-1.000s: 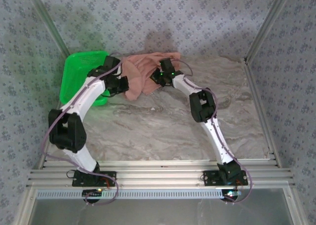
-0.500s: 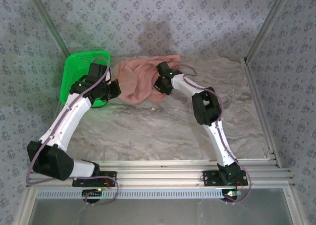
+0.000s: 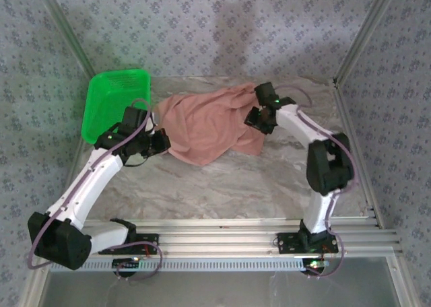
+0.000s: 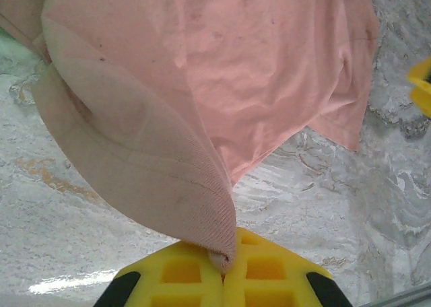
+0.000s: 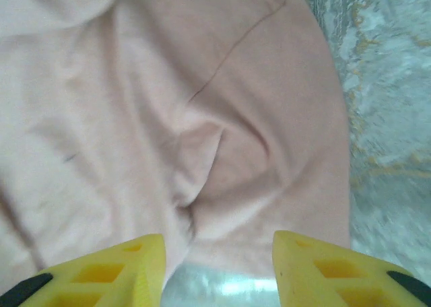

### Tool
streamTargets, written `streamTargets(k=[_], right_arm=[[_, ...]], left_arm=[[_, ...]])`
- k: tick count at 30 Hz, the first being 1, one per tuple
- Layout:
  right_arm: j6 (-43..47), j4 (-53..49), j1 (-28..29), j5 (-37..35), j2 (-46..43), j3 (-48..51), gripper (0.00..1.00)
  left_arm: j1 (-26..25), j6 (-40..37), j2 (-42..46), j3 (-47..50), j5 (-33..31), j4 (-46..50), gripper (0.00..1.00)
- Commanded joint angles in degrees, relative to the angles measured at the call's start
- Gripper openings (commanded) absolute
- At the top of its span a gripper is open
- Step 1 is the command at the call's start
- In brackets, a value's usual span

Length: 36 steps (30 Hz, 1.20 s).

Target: Fold and stack the t-shirts

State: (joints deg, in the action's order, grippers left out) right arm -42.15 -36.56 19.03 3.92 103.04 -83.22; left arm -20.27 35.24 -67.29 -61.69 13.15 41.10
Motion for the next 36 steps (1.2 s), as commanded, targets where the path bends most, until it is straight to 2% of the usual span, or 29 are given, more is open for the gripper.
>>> streamTargets(k=[1,4,17,25,29,36], right_arm=[[2.2,-6.4,-3.1,1.3,-5.2,5.8,0.5],[3.5,-6.8,-4.5,2.8,-3.9,8.6,0.52],[3.5,-9.7,1.6,-1.2,10.7,4.3,0.54],[0.6,-7.1,1.7,-3.9,15.1,2.8,0.49],[0.6,-6.3,1.2,-3.8,18.6,-0.7,0.39],[3.0,-6.1,-1.4,-3.0,21.4,-7.1,0.03]], left_arm=[[-0.1,-0.2,1.6,1.2,2.0,-1.9,0.0],[0.0,-0.5,1.6,1.8,2.0,-2.0,0.0],[0.8,-1.4,1.6,1.9,1.9,-1.9,0.0],[1.9,-1.4,2.8,3.3,2.3,-1.9,0.0],[2.3,-1.2,3.1,3.8,2.4,-1.9,0.0],[2.9,-2.0,3.5,3.7,2.4,-1.3,0.0]])
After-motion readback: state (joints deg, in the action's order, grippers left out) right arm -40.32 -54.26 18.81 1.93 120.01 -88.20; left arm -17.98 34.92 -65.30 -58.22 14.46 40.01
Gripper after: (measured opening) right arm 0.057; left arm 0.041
